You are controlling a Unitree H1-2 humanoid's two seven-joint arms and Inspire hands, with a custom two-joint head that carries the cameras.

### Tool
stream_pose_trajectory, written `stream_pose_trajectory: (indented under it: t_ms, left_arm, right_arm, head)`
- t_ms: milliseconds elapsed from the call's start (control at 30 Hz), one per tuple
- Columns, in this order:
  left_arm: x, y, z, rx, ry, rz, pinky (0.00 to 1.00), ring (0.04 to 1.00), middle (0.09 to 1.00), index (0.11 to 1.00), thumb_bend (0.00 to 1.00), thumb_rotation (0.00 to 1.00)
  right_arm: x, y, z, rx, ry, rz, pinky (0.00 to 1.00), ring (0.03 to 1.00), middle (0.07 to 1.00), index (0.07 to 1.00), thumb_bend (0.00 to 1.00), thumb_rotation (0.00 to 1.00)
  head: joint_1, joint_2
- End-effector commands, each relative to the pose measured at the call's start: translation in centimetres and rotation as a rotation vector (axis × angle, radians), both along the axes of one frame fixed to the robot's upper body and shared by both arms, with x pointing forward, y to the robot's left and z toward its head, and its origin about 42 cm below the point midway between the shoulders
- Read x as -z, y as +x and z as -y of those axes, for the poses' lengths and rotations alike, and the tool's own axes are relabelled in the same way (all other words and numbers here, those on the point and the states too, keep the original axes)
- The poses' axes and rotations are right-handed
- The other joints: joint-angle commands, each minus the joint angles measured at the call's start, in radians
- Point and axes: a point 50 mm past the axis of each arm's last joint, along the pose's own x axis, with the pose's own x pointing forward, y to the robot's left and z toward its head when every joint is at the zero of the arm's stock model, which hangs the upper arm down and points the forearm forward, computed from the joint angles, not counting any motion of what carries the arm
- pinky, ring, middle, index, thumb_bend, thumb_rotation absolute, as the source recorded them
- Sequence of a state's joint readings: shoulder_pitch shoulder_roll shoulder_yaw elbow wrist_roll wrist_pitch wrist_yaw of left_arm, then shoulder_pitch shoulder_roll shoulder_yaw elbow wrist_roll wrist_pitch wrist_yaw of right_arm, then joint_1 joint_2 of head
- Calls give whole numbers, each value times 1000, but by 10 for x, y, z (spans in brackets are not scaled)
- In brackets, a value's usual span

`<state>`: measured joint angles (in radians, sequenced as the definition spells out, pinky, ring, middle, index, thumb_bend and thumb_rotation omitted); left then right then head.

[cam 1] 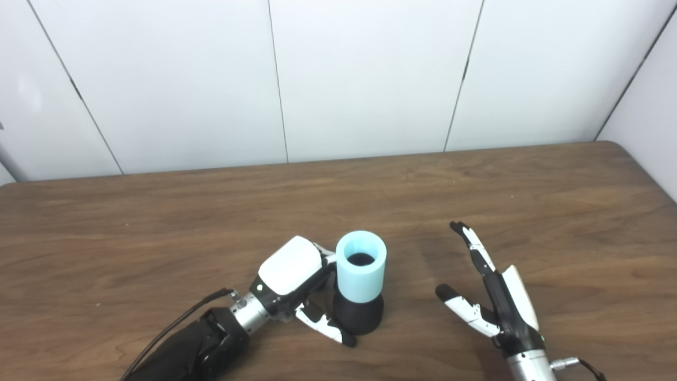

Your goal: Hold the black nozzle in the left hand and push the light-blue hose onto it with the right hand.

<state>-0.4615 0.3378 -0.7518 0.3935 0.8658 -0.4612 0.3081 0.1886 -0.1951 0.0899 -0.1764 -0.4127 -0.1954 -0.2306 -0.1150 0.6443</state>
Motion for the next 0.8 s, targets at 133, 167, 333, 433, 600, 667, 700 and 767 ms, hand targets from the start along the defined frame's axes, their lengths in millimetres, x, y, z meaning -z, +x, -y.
stream_pose_trajectory:
  t_ms: [133,167,333,433,600,667,700,767]
  left_arm:
    - [88,-60,-55,-156,301,-196,715,779,789,794,1000,142]
    - [86,-60,-58,-161,302,-195,720,785,796,803,1000,147]
    - [79,-58,-78,-215,274,-230,736,796,806,810,1000,157]
    - [74,-56,-91,-256,251,-262,735,794,804,810,1000,168]
    - [65,-53,-117,-311,198,-301,709,774,790,801,1000,179]
    - [62,-53,-126,-333,185,-311,699,767,781,790,1000,187]
    - [60,-54,-130,-344,185,-318,698,765,779,790,1000,190]
    - [56,-55,-136,-360,185,-331,706,771,784,796,1000,196]
  right_arm:
    - [-15,0,1,-8,-9,55,946,959,970,941,604,899]
    - [-16,0,1,-9,-11,54,946,959,970,941,610,903]
    - [-16,0,2,-23,-17,57,934,952,967,941,623,900]
    - [-17,0,3,-34,-21,60,916,943,960,941,622,904]
    - [-17,1,5,-48,-11,58,890,936,952,939,609,892]
    - [-16,2,6,-53,-14,60,886,935,950,938,615,897]
    - [-16,3,7,-53,-17,59,882,933,949,938,620,904]
    - [-15,3,7,-52,-22,56,878,932,947,938,633,913]
  head:
    - [2,2]
    - [3,3]
    - [10,2]
    - [15,3]
    - [19,1]
    - [19,1]
    - [19,1]
    - [21,1]
